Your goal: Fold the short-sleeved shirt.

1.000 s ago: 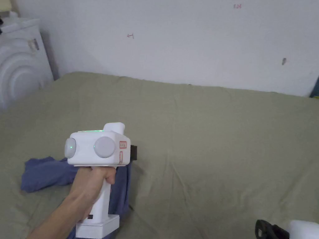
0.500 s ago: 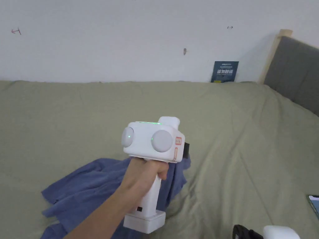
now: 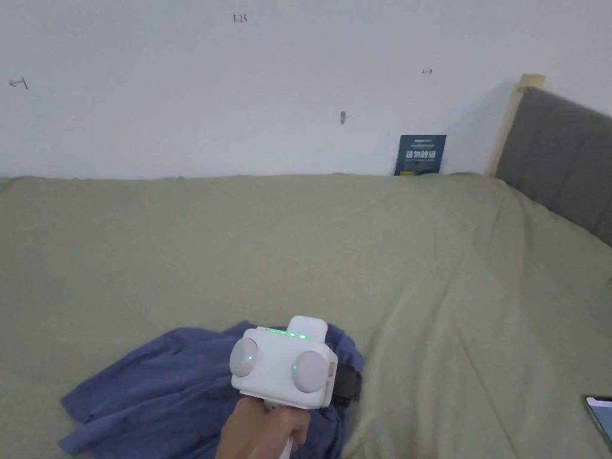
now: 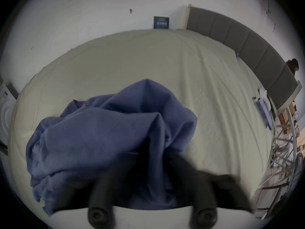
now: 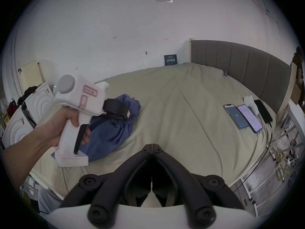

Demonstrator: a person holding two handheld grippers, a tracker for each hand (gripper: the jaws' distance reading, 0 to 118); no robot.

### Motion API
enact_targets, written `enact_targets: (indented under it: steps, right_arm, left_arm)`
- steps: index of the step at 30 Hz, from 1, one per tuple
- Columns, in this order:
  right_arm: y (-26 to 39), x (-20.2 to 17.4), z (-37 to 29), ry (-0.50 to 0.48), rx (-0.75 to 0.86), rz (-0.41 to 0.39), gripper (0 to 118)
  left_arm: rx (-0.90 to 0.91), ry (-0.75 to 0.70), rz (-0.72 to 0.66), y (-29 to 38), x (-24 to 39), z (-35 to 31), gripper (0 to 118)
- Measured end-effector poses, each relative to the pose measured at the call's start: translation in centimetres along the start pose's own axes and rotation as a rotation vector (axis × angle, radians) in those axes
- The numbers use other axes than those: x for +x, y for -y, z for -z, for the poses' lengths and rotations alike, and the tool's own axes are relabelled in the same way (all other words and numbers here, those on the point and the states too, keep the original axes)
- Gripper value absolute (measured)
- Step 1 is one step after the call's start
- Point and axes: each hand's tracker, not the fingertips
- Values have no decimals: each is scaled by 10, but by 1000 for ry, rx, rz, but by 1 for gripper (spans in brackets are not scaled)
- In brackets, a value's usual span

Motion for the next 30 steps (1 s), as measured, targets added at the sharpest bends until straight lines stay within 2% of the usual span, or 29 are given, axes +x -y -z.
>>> enact_targets:
  steps: [1,6,9,10,11,12,13,15,19,30]
  right_arm:
    - [-2,-2,-3,-8,16,1,1]
    - [-9,-16,-19,-46,67,-37,1]
    - [-13,-28,-28,-61,101,-74,1]
    - [-13,-31,-33,-69,115,-91,1]
    - [-13,-35,-36,-79,122,-103,1]
    - [-13,-40,-38,-81,131,-122,1]
    - [-13,-44,-40,-80,141,-139,1]
    - [-10,-53,-47,-89,174,-183,1]
    - [-5,-66,-49,-104,173,-211,1]
    - [-3,-81,-46,-128,163,-204,1]
  left_arm:
    - [-26,7,-24,5,-7,-22,110]
    - [128,-32,-116,43,-60,-128,109]
    - [256,-93,-184,80,-92,-196,101]
    - [295,-111,-200,93,-102,-216,91]
    - [330,-123,-205,106,-110,-234,74]
    - [387,-133,-205,121,-116,-253,47]
    - [427,-166,-213,134,-122,-268,0]
    - [483,-294,-219,161,-131,-290,0]
    - [468,-406,-207,190,-149,-312,0]
    - [480,-430,-309,226,-181,-323,0]
